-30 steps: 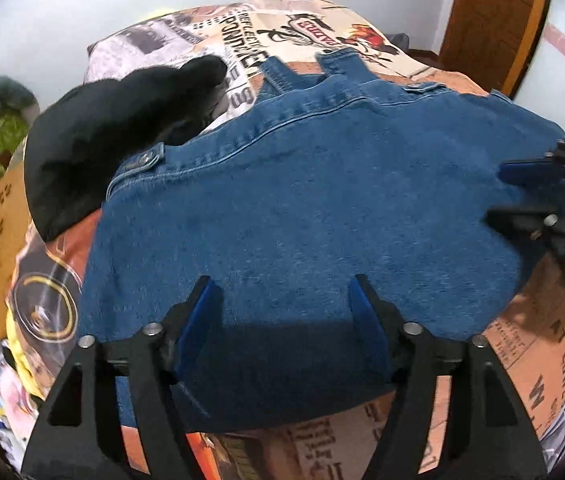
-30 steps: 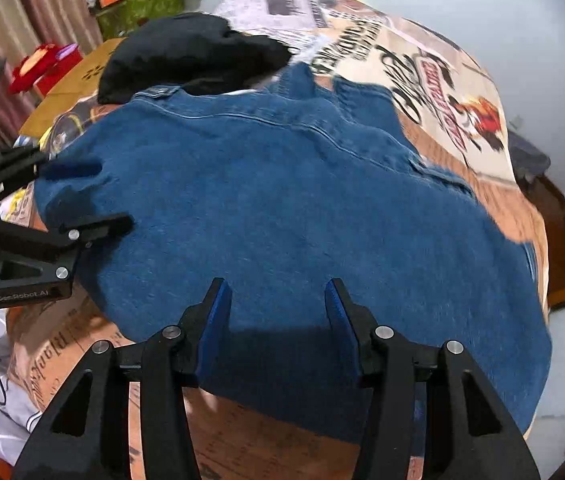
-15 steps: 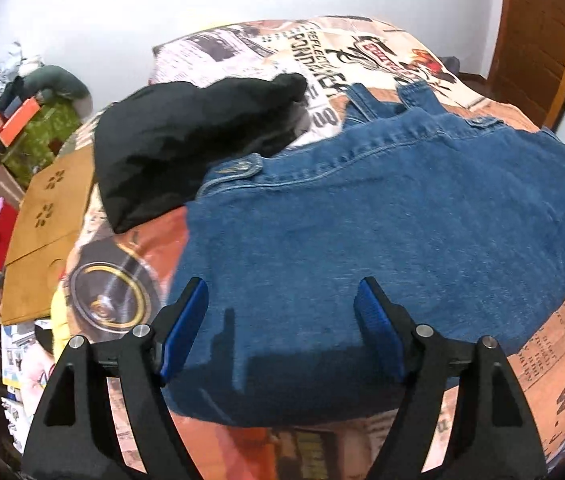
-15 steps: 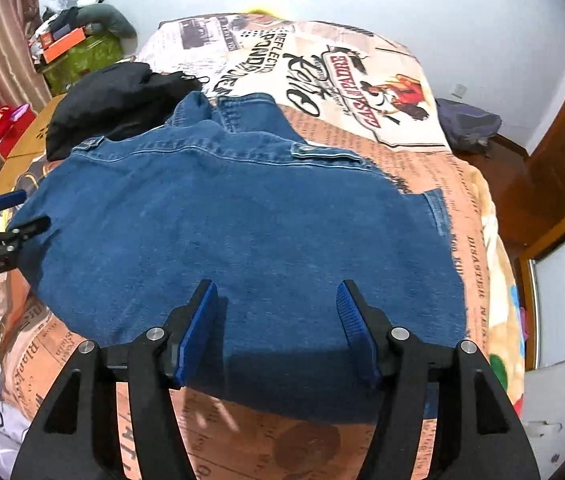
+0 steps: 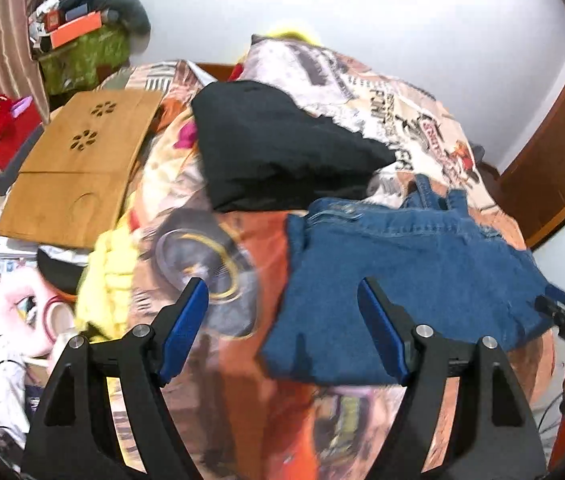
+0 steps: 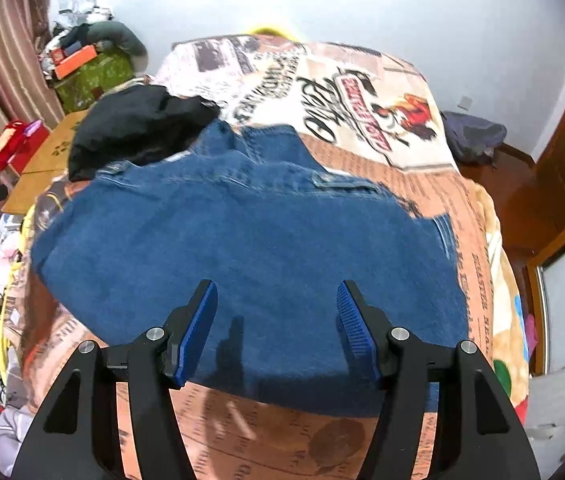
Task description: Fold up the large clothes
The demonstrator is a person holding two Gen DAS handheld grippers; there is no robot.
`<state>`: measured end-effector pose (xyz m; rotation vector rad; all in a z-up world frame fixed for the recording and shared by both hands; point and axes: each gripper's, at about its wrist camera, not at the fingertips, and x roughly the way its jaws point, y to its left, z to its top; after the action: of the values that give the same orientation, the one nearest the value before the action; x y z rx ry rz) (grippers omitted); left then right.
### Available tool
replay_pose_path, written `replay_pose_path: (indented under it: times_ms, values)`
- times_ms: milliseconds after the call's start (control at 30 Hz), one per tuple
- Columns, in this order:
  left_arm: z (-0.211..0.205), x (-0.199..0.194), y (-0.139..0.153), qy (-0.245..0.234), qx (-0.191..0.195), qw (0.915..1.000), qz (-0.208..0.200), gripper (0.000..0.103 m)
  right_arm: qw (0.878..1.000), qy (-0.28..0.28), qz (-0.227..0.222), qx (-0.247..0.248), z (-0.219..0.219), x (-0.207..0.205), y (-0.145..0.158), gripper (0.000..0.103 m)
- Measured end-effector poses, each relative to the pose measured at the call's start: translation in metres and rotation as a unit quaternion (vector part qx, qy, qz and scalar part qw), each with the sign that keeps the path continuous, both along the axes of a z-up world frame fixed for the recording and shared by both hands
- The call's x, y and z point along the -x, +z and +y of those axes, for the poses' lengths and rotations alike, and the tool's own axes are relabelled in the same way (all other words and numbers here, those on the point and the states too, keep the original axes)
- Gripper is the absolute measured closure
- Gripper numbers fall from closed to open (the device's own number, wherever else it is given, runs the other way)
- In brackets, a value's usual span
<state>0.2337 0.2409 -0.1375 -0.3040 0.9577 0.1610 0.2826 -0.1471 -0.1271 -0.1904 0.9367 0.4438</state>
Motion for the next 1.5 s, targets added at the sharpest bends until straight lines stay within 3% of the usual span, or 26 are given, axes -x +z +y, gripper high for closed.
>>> replay_pose_path:
  times_ms: [67,167,333,533,767,867,967,1033,1167,1200,1367,1500]
  values:
    - [0.009,0.007,-0.001,-0.002,-0.007,0.9998,0.020,0.027,1.000,0.010,-0.008,-0.003,0.008,0.003,0.004,0.045]
    - [0.014,0.016,-0.014,-0.011,0.012,0.9987,0.049,0.027,1.000,0.020,-0.014,-0.011,0.022,0.006,0.005,0.045]
    - [-0.004,0.019,-0.068,-0.037,0.083,0.9921,0.086,0.027,0.999,0.030,-0.004,-0.009,0.043,0.008,-0.005,0.045]
    - [-0.033,0.003,-0.121,-0.051,0.243,0.9645,0.088,0.027,0.999,0.045,0.007,0.006,0.060,0.011,-0.013,0.045]
    - [-0.040,-0.011,-0.148,-0.013,0.315,0.9469,0.063,0.027,0.999,0.049,0.007,0.020,0.065,0.009,-0.018,0.045]
    - [-0.033,-0.015,-0.159,0.036,0.341,0.9384,0.047,0.027,0.999,0.047,0.012,0.020,0.066,0.007,-0.022,0.045]
    - [-0.032,-0.020,-0.165,0.088,0.339,0.9363,0.032,0.027,0.999,0.045,0.021,0.021,0.066,0.005,-0.028,0.045]
    - [-0.038,-0.024,-0.161,0.110,0.312,0.9435,0.023,0.028,0.998,0.045,0.025,0.022,0.067,0.003,-0.031,0.045]
    - [-0.047,-0.030,-0.147,0.132,0.262,0.9561,0.005,0.058,0.998,0.045,0.029,0.026,0.066,0.004,-0.035,0.045]
    - [-0.048,-0.029,-0.142,0.131,0.252,0.9588,-0.002,0.067,0.998,0.046,0.029,0.026,0.066,0.004,-0.035,0.045]
    - [-0.058,-0.026,-0.098,0.084,0.195,0.9760,-0.048,0.076,0.998,0.053,0.026,0.024,0.067,0.005,-0.030,0.045]
    - [-0.066,-0.014,-0.048,0.045,0.175,0.9779,-0.105,0.078,0.997,0.070,0.023,0.021,0.077,0.006,-0.024,0.045]
